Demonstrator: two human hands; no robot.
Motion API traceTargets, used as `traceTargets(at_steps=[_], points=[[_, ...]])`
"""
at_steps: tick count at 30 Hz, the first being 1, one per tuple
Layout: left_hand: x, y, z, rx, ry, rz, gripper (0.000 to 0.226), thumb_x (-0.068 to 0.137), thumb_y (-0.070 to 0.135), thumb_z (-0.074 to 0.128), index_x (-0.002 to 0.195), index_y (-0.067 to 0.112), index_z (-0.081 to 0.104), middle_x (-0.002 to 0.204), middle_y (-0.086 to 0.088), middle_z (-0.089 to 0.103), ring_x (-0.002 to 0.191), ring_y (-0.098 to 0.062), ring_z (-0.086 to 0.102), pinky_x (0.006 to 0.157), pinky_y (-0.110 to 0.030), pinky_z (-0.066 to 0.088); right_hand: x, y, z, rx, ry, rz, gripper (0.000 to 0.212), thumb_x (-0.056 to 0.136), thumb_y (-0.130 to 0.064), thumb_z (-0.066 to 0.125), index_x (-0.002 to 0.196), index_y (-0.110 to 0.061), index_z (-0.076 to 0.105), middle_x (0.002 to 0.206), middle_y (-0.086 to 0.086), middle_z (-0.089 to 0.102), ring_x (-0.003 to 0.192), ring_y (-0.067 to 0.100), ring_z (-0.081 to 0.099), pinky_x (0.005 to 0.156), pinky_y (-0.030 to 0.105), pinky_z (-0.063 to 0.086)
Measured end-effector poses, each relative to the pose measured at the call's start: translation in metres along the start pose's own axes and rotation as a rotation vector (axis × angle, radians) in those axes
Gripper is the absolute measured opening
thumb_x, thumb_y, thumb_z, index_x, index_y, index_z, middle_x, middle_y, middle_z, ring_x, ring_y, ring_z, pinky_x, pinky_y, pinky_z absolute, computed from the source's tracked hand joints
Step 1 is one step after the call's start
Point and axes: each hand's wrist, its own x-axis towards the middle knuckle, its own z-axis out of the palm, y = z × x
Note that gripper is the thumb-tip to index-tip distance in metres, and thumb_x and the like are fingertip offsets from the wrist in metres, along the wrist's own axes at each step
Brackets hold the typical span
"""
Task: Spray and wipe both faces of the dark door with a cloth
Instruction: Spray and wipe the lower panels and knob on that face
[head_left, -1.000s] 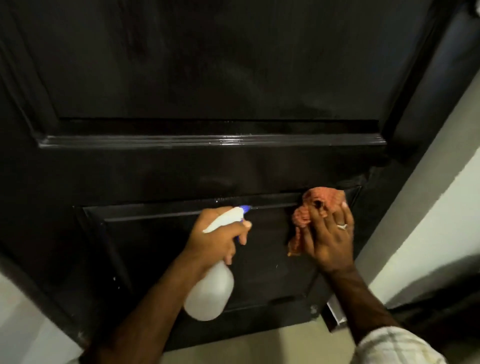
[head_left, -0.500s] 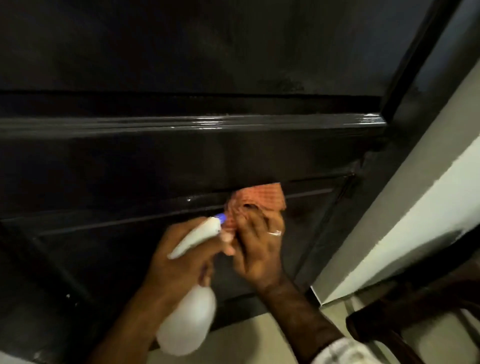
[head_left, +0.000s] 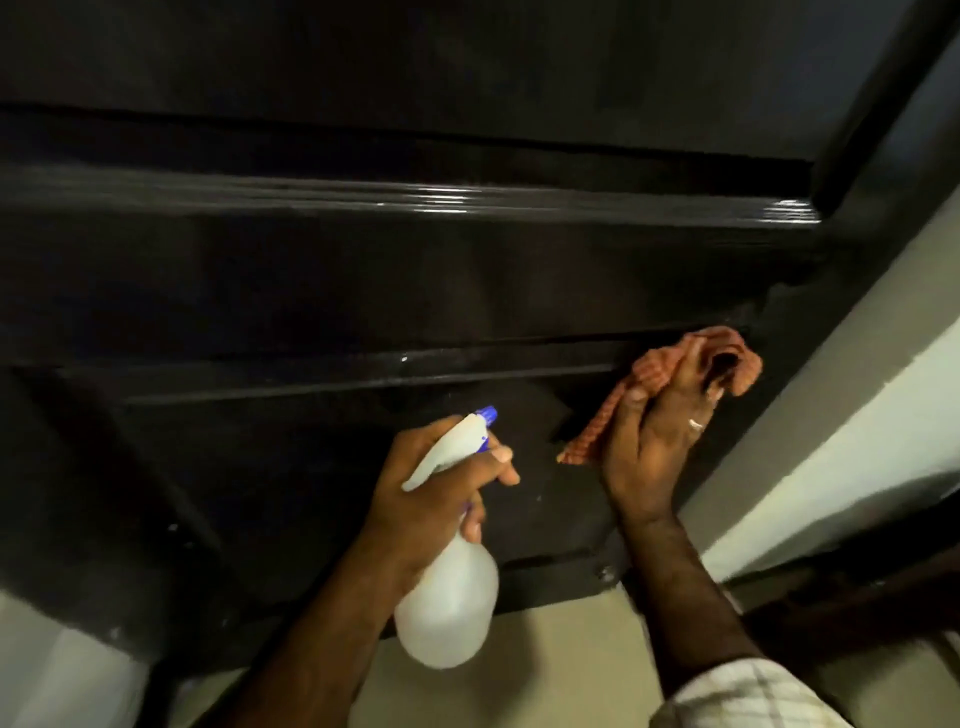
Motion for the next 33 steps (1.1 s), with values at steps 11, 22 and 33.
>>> traceTargets(at_steps=[11, 22, 33], points=[[-0.042, 0.003, -0.172, -0.084, 0.57, 0.077, 0.028, 0.1, 0.008, 0.062, 0.074, 0.016, 0.07, 0.057, -0.003, 0.063, 0.042, -0.015, 0.052, 0.041, -0.025, 0.042, -0.087, -0.235, 0.071, 0.397, -0.425, -0.519, 0.046, 0.087, -0.011, 0.077, 0.133, -0.005, 0.074, 0.143, 0.014, 0.067, 0.139, 0.038, 0.055, 0.123, 0.056, 0.035], [-0.062, -0.003, -0.198, 0.012, 0.437, 0.065, 0.011, 0.099, 0.01, 0.068, 0.091, 0.008, 0.075, 0.078, -0.01, 0.078, 0.042, -0.019, 0.052, 0.042, -0.026, 0.043, -0.049, -0.089, 0.007, -0.02, -0.199, -0.274, 0.05, 0.103, -0.025, 0.059, 0.147, -0.001, 0.058, 0.15, 0.024, 0.054, 0.138, 0.051, 0.049, 0.123, 0.064, 0.031], [-0.101, -0.026, -0.269, 0.032, 0.652, 0.042, 0.017, 0.103, 0.015, 0.064, 0.089, 0.012, 0.074, 0.077, -0.009, 0.075, 0.054, -0.023, 0.058, 0.05, -0.029, 0.051, -0.106, -0.271, 0.108, 0.132, -0.386, -0.833, 0.051, 0.092, -0.025, 0.07, 0.142, -0.014, 0.066, 0.143, 0.02, 0.064, 0.138, 0.044, 0.048, 0.132, 0.053, 0.01]])
